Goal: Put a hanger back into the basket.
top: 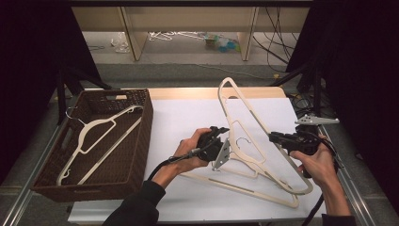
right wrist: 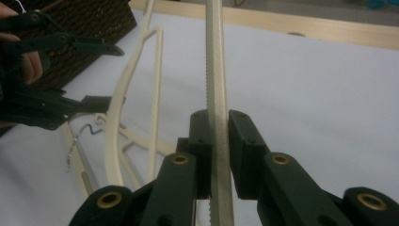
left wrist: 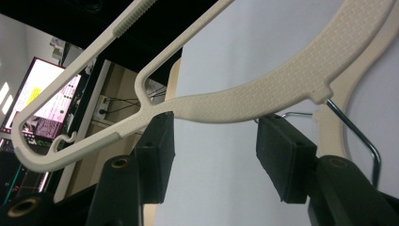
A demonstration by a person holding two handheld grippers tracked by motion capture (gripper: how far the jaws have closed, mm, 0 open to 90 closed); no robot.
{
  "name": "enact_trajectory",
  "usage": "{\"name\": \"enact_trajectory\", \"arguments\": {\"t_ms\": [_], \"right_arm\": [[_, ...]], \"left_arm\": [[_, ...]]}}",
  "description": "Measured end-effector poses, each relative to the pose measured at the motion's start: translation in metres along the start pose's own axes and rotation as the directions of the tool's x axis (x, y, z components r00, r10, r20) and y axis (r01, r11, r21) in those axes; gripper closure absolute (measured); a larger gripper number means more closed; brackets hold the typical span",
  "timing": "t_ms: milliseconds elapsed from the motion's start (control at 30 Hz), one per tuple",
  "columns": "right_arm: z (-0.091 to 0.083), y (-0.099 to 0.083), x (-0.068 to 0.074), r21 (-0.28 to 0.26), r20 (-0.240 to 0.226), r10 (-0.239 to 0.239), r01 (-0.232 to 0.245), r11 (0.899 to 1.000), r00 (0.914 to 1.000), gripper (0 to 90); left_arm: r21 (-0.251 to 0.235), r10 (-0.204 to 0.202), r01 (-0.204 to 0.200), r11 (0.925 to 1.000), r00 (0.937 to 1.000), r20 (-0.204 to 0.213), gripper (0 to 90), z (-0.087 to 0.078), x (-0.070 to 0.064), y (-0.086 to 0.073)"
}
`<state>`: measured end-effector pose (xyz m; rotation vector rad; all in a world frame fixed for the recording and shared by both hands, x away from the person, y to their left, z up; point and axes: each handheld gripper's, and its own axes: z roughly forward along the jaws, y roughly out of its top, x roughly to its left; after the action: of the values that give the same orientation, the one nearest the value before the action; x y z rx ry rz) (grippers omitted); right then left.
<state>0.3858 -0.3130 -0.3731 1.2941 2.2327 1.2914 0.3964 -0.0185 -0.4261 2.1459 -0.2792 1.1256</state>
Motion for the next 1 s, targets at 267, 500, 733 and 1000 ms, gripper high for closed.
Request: {"name": "enact_trajectory", "arguments": {"t_ms": [267,500,733,1000], "right_arm": [[0.017,-0.008,-0.002,0.096,-0.03,0.006,-0.003,0.995,0.9995,79.3],[0.026,-0.012,-0.001,0.158,-0.052,-0.024,0.032,0.987,0.9984,78.8],[0.034,-0.017,0.002,0.281,-0.085,-0.051,0.073,0.957,0.9951,78.4],[-0.002,0.004,0.004,0.086,-0.055,-0.057,0.061,0.994,0.9969,57.9]], "left_arm": [[-0.045,0.08,-0.077,0.996,0.9942,0.072,53.3,-0.014,-0.008,0.005],[-0.067,0.205,-0.197,0.9781,0.9656,0.159,69.0,-0.025,-0.013,0.012],[-0.072,0.346,-0.339,0.9381,0.9211,0.178,80.5,-0.042,-0.008,0.027],[-0.018,0.277,-0.278,0.9604,0.9434,0.183,85.9,-0.056,0.004,0.03]]}}
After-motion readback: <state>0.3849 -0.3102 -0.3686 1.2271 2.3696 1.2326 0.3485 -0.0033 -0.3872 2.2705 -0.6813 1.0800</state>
